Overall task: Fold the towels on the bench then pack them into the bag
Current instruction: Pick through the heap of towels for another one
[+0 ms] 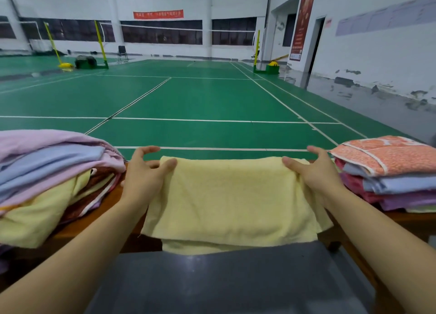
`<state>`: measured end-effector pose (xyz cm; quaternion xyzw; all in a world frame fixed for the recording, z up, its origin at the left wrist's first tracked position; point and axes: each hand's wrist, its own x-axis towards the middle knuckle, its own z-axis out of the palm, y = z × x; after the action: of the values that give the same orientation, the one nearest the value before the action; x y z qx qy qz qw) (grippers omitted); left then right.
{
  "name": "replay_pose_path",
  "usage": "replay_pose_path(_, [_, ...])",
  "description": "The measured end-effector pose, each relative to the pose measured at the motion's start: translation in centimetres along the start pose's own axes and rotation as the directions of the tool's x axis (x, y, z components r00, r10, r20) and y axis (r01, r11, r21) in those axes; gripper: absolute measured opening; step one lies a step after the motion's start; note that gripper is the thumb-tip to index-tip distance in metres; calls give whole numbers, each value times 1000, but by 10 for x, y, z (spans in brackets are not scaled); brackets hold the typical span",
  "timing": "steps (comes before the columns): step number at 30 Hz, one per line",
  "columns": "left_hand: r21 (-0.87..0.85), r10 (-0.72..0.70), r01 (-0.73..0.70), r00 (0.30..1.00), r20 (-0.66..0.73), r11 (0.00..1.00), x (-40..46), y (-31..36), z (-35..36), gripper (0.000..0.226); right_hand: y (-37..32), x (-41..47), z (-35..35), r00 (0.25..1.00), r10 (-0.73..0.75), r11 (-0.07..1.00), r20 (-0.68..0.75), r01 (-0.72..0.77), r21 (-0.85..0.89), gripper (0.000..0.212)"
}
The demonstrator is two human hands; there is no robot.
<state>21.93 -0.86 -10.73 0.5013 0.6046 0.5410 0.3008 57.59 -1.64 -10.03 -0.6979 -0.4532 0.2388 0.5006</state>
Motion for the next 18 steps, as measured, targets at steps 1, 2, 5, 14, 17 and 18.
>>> replay_pose_path(1, [-12,19,-19,1000,-8,1000,0,1,-1,47,-2,-1,1,999,-45,999,-29,45,11,83])
replay_pose_path(2, [-45,31,-31,1000,0,999,-3,4,-1,45,-5,-3,2,995,-80,996,-52,82,37,77])
replay_pose_path(5, [-189,50,-45,999,20,981,-5,9,2,41,-11,-5,4,986,-129,976,-103,144,161,49])
replay_pose_path(14, [-338,221,-233,973,-74,912,5,24,-2,36,-24,-7,3,947,-281,872,-155,320,370,29])
replay_pose_path(17, [-339,365,-386,922,-128,858,11,40,-7,45,-35,-6,-3,899,-385,841,-207,434,322,36])
replay_pose_path(18, [-305,406,-432,902,-148,848,10,46,-8,49,-39,-7,-4,877,-430,828,-214,477,295,40])
